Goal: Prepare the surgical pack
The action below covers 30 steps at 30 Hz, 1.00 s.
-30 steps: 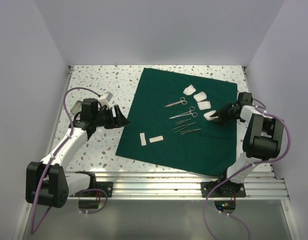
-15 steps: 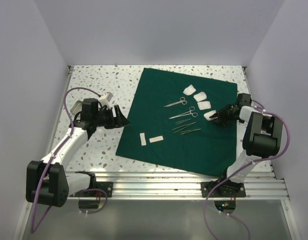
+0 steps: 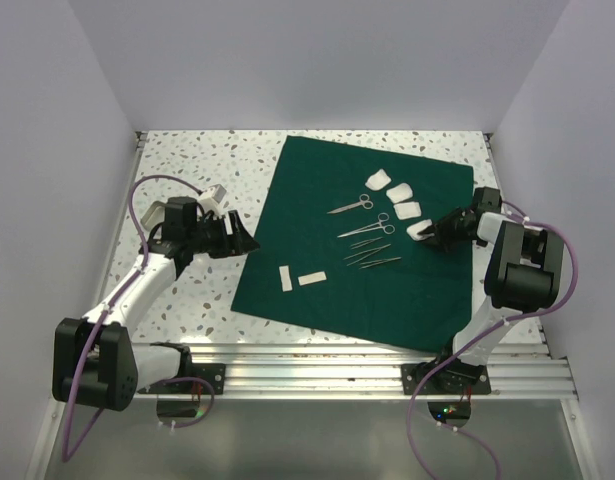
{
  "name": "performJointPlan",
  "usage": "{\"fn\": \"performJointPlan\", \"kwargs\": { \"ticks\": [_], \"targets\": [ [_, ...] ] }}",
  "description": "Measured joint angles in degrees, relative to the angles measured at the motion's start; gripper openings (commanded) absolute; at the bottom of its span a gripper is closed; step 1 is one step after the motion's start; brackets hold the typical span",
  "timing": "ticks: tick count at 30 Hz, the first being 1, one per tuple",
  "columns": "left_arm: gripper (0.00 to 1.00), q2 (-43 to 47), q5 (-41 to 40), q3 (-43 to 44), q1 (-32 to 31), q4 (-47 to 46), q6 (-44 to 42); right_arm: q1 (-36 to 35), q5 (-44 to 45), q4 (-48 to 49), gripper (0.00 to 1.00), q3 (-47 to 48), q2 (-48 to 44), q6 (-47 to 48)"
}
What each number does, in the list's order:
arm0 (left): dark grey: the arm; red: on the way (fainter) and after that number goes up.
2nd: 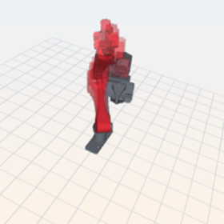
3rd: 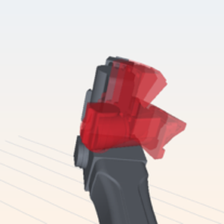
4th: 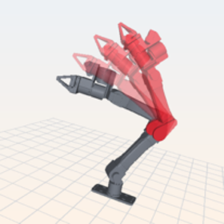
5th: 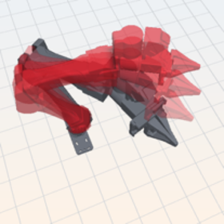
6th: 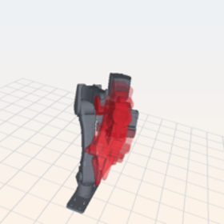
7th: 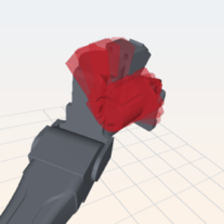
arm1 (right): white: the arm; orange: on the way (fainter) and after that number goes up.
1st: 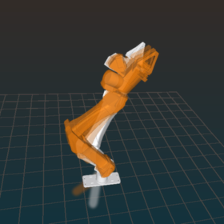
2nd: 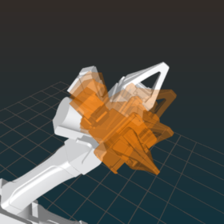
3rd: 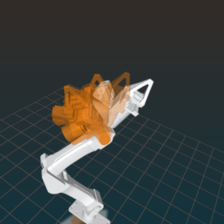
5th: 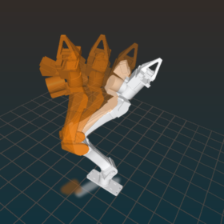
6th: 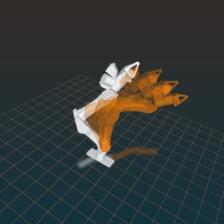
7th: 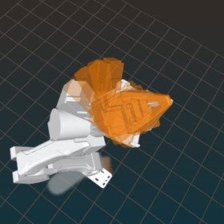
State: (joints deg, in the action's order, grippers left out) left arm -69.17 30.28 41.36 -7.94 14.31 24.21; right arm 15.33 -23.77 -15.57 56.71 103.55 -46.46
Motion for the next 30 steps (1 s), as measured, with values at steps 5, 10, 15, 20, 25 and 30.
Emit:
{"fn": "performJointPlan", "kwargs": {
  "ticks": [5,10,15,20,25,30],
  "targets": [
    [0.72,-0.1,0.0,0.0,0.0,0.0,0.0,0.0,0.1,0.2,0.23,0.0,0.3,-0.1],
    [0.72,-0.2,0.0,0.0,0.0,0.0,0.0,0.0,0.3,0.2,0.11,0.0,0.3,-0.2],
    [0.72,-0.3,0.0,0.0,0.0,0.0,0.0,0.0,0.3,-0.5,0.00,0.4,0.3,0.0],
    [0.72,-0.3,0.0,0.0,0.0,0.0,0.0,0.0,0.2,-1.6,0.00,2.0,0.3,0.0],
    [0.72,-0.3,0.0,0.0,0.0,0.0,0.0,-0.7,0.2,-2.7,0.00,5.2,0.3,-0.5],
    [0.72,-0.3,0.0,0.0,0.0,-0.1,0.0,-2.4,0.2,-3.8,0.00,9.3,0.3,-1.4]
  ]
}}
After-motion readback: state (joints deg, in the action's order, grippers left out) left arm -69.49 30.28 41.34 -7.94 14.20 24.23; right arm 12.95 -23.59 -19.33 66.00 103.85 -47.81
